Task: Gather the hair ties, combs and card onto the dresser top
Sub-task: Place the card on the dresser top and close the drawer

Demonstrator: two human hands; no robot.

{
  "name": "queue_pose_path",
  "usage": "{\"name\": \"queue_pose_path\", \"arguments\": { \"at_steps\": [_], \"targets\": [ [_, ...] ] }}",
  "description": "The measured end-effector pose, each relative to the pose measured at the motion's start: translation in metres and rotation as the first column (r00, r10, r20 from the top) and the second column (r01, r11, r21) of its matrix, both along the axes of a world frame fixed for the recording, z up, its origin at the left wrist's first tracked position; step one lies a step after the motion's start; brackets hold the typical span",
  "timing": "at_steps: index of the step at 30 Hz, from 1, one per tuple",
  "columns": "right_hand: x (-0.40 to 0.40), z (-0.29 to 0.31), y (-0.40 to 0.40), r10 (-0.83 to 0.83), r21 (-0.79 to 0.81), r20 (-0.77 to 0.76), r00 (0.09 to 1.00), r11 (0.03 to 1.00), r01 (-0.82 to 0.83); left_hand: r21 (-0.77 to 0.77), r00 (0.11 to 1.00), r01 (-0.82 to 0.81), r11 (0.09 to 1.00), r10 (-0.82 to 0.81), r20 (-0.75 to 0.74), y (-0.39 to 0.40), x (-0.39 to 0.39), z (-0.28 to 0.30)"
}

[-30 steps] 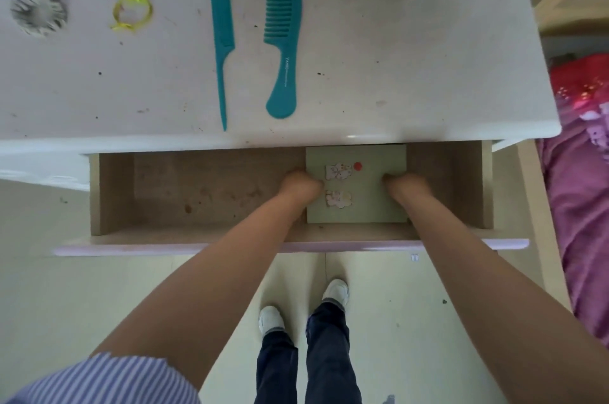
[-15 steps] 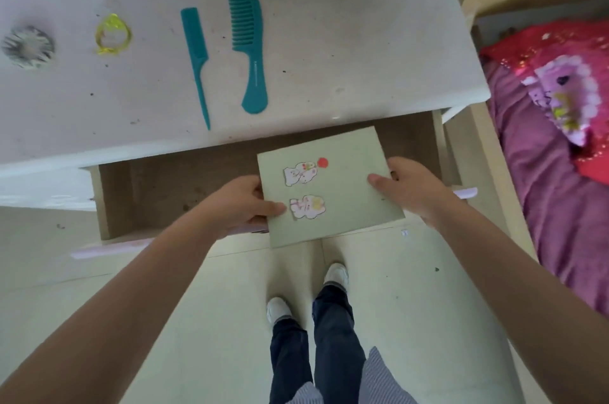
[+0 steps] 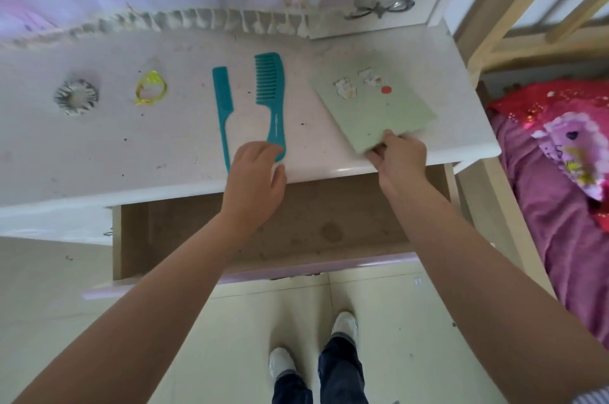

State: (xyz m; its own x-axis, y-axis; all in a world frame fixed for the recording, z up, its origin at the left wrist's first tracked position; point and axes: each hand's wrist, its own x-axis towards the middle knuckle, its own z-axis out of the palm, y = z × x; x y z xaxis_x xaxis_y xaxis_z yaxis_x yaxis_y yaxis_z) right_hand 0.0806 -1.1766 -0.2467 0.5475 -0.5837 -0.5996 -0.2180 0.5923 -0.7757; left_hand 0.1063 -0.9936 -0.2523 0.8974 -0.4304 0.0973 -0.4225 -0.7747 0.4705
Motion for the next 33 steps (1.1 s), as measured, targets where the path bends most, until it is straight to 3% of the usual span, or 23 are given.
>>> {"name": "queue_pose_path", "arguments": {
  "at_steps": [3, 5, 6, 7, 9, 11, 12, 13, 14, 17, 21, 24, 30, 33],
  "targets": [
    [0.004, -0.002, 0.007, 0.063, 0.022, 0.031, 0.998, 0.998, -0.064, 0.076, 0.994, 0.086, 0.993, -0.09, 0.056, 0.026, -0.016, -0.014],
    [-0.003, -0.008, 0.01, 0.141, -0.132, -0.053, 0.989, 0.98, -0.147, 0.191, 0.989, 0.136, 0.972, -0.145, 0.032, 0.042, -0.024, -0.021],
    [-0.012, -0.011, 0.013, 0.22, -0.306, -0.127, 0.967, 0.919, -0.249, 0.251, 0.984, 0.174, 0.952, -0.181, 0.004, 0.05, -0.028, -0.023],
    [-0.024, -0.017, 0.015, 0.318, -0.511, -0.207, 0.925, 0.771, -0.38, 0.308, 0.976, 0.216, 0.926, -0.217, -0.031, 0.056, -0.031, -0.025],
    [-0.057, -0.028, 0.027, 0.547, -0.757, -0.43, 0.718, 0.215, -0.617, 0.405, 0.948, 0.317, 0.857, -0.281, -0.148, 0.071, -0.044, -0.03],
    [-0.087, -0.045, 0.04, 0.562, -0.639, -0.735, 0.379, -0.386, -0.666, 0.481, 0.917, 0.399, 0.781, -0.33, -0.225, 0.085, -0.056, -0.036],
    [-0.097, -0.05, 0.048, 0.477, -0.521, -0.839, 0.262, -0.566, -0.639, 0.508, 0.913, 0.407, 0.759, -0.337, -0.229, 0.092, -0.06, -0.039],
    [-0.104, -0.055, 0.056, 0.388, -0.42, -0.9, 0.199, -0.649, -0.635, 0.527, 0.918, 0.397, 0.751, -0.324, -0.229, 0.098, -0.063, -0.041],
    [-0.105, -0.056, 0.061, 0.322, -0.366, -0.927, 0.193, -0.664, -0.652, 0.538, 0.926, 0.378, 0.754, -0.293, -0.239, 0.101, -0.064, -0.042],
    [-0.098, -0.054, 0.063, 0.26, -0.426, -0.902, 0.345, -0.668, -0.61, 0.554, 0.939, 0.34, 0.76, -0.243, -0.244, 0.111, -0.062, -0.045],
    [-0.087, -0.047, 0.049, 0.18, -0.453, -0.868, 0.463, -0.671, -0.587, 0.536, 0.975, 0.215, 0.816, -0.214, -0.065, 0.113, -0.05, -0.039],
    [-0.07, -0.039, 0.047, 0.162, -0.398, -0.906, 0.391, -0.643, -0.655, 0.547, 0.989, 0.12, 0.829, -0.15, 0.009, 0.113, -0.035, -0.032],
    [-0.037, -0.035, 0.036, 0.098, -0.278, -0.957, 0.274, -0.586, -0.761, 0.504, 1.0, -0.006, 0.863, 0.008, -0.002, 0.107, -0.003, -0.043],
    [-0.023, -0.027, 0.034, 0.115, -0.329, -0.938, 0.327, -0.592, -0.736, 0.492, 1.0, 0.024, 0.87, -0.015, -0.022, 0.1, 0.008, -0.04]
  ]
}}
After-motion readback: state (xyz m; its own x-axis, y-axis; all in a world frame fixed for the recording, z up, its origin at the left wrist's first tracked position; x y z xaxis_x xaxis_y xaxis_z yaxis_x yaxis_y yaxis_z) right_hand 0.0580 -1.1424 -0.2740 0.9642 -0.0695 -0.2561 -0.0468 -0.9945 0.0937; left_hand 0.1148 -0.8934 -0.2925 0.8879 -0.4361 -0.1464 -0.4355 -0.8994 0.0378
